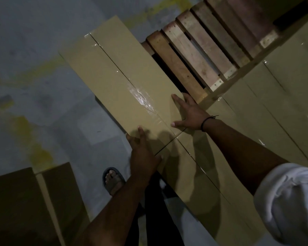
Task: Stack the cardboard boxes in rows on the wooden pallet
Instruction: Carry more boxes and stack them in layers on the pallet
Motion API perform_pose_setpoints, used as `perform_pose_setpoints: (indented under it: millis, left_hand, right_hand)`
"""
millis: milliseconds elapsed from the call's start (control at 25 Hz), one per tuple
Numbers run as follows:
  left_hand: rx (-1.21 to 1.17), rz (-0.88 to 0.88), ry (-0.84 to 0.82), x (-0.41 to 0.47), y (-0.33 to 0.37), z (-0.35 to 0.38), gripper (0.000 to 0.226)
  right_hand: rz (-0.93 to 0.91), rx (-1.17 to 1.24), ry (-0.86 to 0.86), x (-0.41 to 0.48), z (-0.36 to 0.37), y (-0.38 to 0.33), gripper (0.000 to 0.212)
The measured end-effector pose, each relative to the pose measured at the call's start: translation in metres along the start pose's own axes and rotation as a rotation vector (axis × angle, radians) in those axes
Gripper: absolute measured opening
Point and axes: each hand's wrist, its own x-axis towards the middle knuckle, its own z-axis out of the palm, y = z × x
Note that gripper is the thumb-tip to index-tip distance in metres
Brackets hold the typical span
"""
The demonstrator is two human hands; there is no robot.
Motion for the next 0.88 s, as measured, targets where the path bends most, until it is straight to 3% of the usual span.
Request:
perform_pose_setpoints:
  millis: [880]
  left_hand:
    - [-0.062, -0.01, 0.053, 0.008, -0.018, 0.02, 0.139]
  right_hand:
    - [-0.024, -0.038, -0.015, -0.001, 0.008, 0.005, 0.12]
